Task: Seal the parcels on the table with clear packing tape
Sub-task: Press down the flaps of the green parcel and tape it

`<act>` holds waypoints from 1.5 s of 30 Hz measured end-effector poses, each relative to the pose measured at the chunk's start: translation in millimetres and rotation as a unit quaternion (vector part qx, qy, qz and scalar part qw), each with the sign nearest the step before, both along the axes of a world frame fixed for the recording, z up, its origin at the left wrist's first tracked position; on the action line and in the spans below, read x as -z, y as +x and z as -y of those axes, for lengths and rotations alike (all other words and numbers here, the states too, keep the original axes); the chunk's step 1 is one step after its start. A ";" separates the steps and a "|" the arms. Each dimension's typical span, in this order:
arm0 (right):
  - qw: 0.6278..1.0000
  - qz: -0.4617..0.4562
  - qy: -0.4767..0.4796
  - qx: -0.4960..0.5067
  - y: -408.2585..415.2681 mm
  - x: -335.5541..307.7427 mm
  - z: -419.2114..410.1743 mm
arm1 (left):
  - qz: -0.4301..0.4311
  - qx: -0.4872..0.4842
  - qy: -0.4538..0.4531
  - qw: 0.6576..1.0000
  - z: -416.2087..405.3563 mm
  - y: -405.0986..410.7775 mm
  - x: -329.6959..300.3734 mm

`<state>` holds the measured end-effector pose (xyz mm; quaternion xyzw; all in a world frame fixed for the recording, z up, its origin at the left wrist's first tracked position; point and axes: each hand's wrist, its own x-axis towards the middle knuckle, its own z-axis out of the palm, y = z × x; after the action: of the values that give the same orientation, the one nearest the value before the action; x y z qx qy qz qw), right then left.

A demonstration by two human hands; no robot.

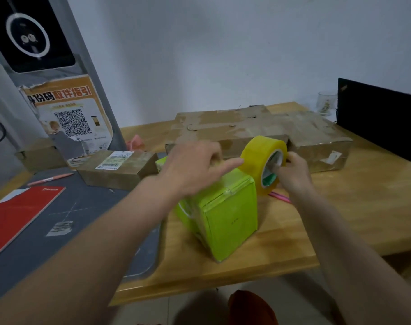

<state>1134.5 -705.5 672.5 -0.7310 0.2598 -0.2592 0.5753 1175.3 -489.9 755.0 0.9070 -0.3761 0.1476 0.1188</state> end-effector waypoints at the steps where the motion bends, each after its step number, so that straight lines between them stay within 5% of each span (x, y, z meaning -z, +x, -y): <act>1: 1.000 0.003 0.014 0.005 0.4 3.4 -0.8 | -0.081 0.027 0.020 0.996 12.2 12.6 -7.2; 3: 0.998 0.011 0.053 0.010 -0.9 11.6 1.1 | -0.196 0.041 0.125 0.972 35.2 29.9 -11.2; 5: 0.997 0.020 0.071 0.024 -3.3 19.2 5.2 | -0.208 0.021 0.207 0.956 50.2 34.5 -3.8; 10: 0.995 0.057 0.078 0.028 5.4 15.2 16.7 | -0.186 -0.039 0.188 0.963 74.3 19.8 7.9; 15: 0.987 0.102 0.103 -0.071 17.8 -11.0 1.0 | -0.076 -0.086 0.108 0.988 60.6 -15.5 18.8; 17: 0.985 0.096 0.093 -0.105 17.4 -16.6 -12.1 | -0.112 -0.118 0.123 0.979 51.5 -15.2 12.0; 20: 0.987 0.091 0.084 -0.099 17.8 -15.9 -26.4 | -0.359 -0.069 0.123 0.923 43.2 9.5 -2.8; 23: 0.984 0.109 0.114 -0.088 17.0 -17.0 -33.1 | -0.586 0.012 -0.006 0.810 41.3 17.7 1.5; 27: 0.985 0.121 0.053 -0.107 10.7 -16.6 -31.6 | -0.638 0.039 -0.226 0.735 48.7 12.2 11.0; 32: 0.980 0.123 0.018 -0.153 13.5 -15.6 -25.5 | -0.656 0.023 -0.279 0.701 48.3 10.1 6.6; 35: 0.986 0.057 -0.080 -0.135 13.8 -4.2 -9.6 | -0.640 0.017 -0.294 0.710 48.7 6.1 5.3; 37: 0.977 -0.064 -0.195 -0.062 5.6 8.4 4.3 | -0.632 0.017 -0.311 0.710 48.9 5.4 5.8; 42: 0.848 -0.360 -0.384 -0.058 -21.2 42.8 20.0 | -0.584 0.019 -0.398 0.707 47.8 6.4 10.9; 45: 0.847 -0.361 -0.387 -0.054 -21.2 46.0 17.7 | -0.557 0.017 -0.430 0.710 48.0 4.9 11.5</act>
<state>1113.3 -723.3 626.5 -0.9494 0.2874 -0.0252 0.1243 1180.3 -538.0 743.5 0.6688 -0.1524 -0.2411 0.6865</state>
